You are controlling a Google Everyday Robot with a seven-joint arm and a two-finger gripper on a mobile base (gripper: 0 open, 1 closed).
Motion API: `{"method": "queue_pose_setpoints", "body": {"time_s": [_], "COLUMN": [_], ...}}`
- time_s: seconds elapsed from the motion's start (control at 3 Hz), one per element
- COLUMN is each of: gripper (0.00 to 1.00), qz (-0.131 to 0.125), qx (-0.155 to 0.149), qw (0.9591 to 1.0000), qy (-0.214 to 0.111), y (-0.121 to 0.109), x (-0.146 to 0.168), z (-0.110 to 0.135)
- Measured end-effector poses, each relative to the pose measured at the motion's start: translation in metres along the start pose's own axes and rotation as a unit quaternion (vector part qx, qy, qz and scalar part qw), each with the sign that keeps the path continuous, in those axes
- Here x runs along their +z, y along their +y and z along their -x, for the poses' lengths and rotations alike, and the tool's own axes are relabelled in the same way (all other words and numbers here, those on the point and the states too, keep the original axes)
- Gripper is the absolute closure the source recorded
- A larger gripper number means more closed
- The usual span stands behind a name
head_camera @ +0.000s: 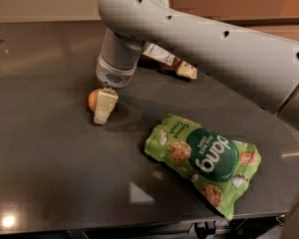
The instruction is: Pick orange
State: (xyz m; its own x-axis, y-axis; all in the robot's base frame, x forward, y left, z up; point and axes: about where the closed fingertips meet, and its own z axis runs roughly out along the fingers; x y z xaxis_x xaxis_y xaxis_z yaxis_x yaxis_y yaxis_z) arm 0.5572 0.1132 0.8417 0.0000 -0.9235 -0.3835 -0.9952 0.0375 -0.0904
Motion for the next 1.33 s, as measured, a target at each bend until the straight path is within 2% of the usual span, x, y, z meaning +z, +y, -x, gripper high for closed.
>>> {"method": "queue_pose_setpoints", "body": {"time_s": [0.67, 1.0, 1.33], "gripper": [0.73, 0.96, 1.00], "qz": [0.016, 0.030, 0.049], "qx": [-0.006, -0.018, -0.038], "qw": [0.9998, 0.9988, 0.9962], "qy": [-0.012, -0.033, -0.061], "y": [0.002, 0.005, 0.009], "x": [-0.017, -0.045, -0.082], "z": [-0.001, -0.001, 0.001]}}
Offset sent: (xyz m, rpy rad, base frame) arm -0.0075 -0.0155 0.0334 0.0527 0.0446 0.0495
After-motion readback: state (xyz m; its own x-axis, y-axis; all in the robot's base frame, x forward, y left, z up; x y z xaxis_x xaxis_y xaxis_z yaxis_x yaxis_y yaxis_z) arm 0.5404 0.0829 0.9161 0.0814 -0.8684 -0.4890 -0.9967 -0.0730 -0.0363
